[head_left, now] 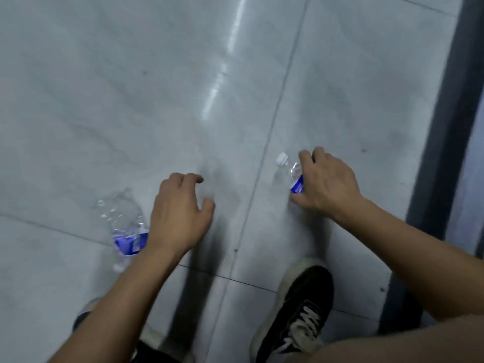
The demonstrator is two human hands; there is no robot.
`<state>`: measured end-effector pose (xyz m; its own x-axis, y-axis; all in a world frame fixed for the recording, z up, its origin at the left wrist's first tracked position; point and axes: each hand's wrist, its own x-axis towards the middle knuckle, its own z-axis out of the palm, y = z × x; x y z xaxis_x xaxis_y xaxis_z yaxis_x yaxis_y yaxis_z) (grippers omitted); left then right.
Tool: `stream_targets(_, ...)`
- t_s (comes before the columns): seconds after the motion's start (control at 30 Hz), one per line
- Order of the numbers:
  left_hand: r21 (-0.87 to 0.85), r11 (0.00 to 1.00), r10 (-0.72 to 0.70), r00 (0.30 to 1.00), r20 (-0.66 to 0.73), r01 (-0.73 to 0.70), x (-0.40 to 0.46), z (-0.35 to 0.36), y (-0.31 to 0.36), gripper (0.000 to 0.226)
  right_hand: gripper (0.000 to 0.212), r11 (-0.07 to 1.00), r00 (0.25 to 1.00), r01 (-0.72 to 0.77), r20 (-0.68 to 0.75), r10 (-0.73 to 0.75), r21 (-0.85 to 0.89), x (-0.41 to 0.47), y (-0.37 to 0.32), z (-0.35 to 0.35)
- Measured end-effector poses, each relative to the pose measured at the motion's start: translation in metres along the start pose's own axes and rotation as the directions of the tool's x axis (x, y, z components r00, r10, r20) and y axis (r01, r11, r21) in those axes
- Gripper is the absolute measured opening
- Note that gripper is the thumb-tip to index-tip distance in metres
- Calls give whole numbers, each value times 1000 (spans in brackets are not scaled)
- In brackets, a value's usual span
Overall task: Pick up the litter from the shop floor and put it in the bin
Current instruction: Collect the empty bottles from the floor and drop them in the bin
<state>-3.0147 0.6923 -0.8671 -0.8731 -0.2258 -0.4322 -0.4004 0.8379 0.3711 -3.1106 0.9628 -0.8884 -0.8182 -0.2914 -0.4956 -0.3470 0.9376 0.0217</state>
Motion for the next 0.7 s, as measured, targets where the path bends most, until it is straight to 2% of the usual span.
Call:
stream_targets(0.1,50,990,-119,971,-207,132,-5,0,-28,50,74,993,993,116,-20,-116,-6,8,-43,2)
stream_targets(0.2,110,949,-242,908,-343,294,-15,-5,-61,69,81,977,977,213,2,-213,5,8,-79,-4)
stream_targets(0.27,126,903,-349,872,-343,411,-23,-7,-82,91,84,964,963,267,20,-267,6,4,-96,-9)
stream_targets(0.37,131,829,-508,831,-229,543,-32,-8,-105,113,86,947,946,321,42,-321,13,-1,-111,-15)
stream_targets(0.43,74,816,-566,819,-95,573,-34,-5,-116,111,89,938,937,348,48,-347,1,-1,-117,-16)
stream_targets(0.5,8,834,-552,834,2,552,-36,1,-122,97,90,929,928,370,41,-369,-22,1,-120,-13)
stream_targets(0.57,16,864,-503,864,19,503,-37,6,-122,81,90,922,923,385,27,-384,-45,2,-121,-11)
stream_targets(0.7,-2,914,-405,913,-39,406,-34,7,-110,62,87,921,923,386,20,-385,-56,-3,-124,-17)
